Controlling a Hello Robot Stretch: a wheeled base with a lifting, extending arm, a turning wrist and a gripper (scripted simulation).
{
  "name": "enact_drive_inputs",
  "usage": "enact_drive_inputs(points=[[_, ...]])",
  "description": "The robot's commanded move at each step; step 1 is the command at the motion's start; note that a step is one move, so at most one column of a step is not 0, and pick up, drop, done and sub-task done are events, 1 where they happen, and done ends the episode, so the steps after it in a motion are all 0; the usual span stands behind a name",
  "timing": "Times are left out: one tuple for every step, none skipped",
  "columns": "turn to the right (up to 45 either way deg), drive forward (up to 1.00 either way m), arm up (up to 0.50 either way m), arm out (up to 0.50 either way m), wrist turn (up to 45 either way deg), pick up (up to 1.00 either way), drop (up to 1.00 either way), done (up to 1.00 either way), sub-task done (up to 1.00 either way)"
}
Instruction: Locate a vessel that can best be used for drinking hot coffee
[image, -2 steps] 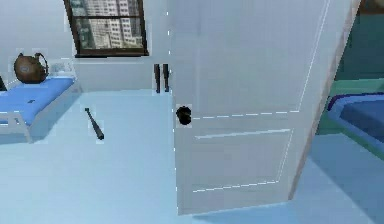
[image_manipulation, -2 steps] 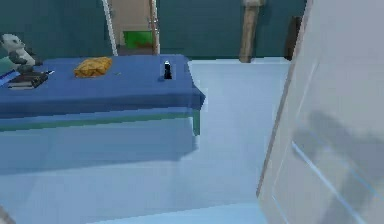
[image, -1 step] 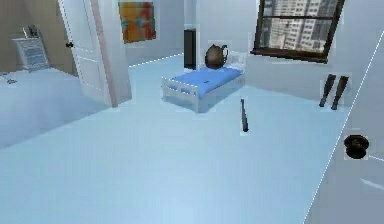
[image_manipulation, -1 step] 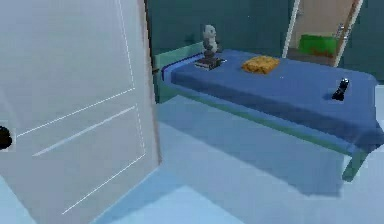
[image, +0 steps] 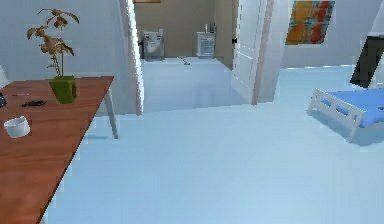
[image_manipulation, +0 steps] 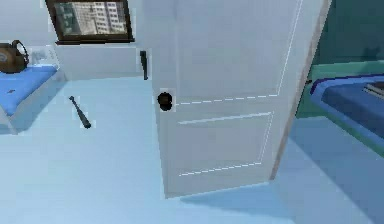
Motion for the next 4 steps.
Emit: enact_drive_inputs(points=[[0.0, 0.75, 0.0, 0.0, 0.0, 0.0, 0.0, 0.0, 0.0], [-45.0, 0.0, 0.0, 0.0, 0.0, 0.0, 0.0, 0.0, 0.0], [-27.0, 0.0, 0.0, 0.0, 0.0, 0.0, 0.0, 0.0, 0.0], [0.0, 0.0, 0.0, 0.0, 0.0, 0.0, 0.0, 1.0, 0.0]])
